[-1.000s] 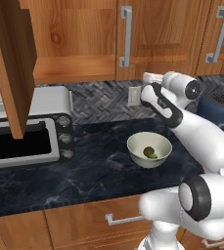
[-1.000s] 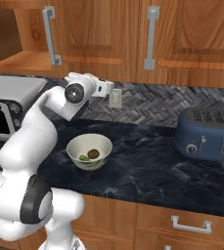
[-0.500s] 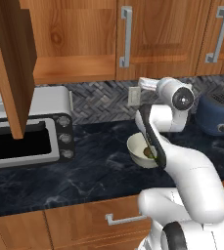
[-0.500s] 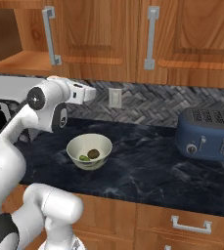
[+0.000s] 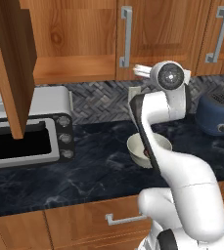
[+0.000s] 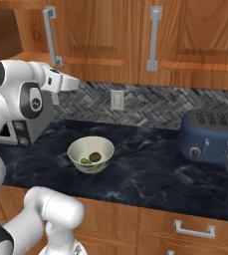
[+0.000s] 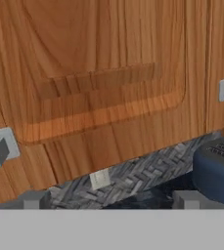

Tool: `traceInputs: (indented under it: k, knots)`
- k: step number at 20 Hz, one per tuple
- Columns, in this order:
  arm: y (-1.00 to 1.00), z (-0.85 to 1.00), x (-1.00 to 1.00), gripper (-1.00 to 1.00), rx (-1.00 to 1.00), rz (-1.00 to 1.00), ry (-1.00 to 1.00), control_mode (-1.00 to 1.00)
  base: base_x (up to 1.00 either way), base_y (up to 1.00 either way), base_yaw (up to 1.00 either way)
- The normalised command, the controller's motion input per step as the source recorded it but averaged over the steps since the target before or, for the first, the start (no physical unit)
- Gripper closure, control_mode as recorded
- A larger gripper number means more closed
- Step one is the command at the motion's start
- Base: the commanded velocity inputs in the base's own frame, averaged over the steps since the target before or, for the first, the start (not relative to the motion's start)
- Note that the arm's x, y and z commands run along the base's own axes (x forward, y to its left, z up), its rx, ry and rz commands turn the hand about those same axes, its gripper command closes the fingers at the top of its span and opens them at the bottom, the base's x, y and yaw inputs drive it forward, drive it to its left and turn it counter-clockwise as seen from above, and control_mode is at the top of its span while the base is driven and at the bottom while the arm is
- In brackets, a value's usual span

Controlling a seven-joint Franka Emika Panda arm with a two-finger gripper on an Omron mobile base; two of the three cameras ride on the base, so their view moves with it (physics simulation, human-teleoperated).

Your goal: Open the cabinet. Pick the mango and kiwi from the cabinet and place them into the bowl. Then close the cabinet.

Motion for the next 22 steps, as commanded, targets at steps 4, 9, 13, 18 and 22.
traceInputs:
  k: [4, 9, 13, 18, 22]
  knots:
    - [0.21, -0.50, -0.79, -1.00, -0.08, 0.00, 0.00, -1.00, 0.00, 0.00, 0.00]
    - [0.25, -0.39, -0.96, -1.00, -0.08, 0.00, -0.02, -1.00, 0.00, 0.00, 0.00]
    - [0.29, 0.41, -0.95, -1.00, 0.00, 0.00, -0.07, -1.00, 0.00, 0.00, 0.00]
    - [0.54, 0.34, -0.99, -1.00, -0.02, 0.00, 0.00, -1.00, 0.00, 0.00, 0.00]
    - [0.78, 0.13, -0.96, -1.00, -0.06, 0.00, 0.00, -1.00, 0.00, 0.00, 0.00]
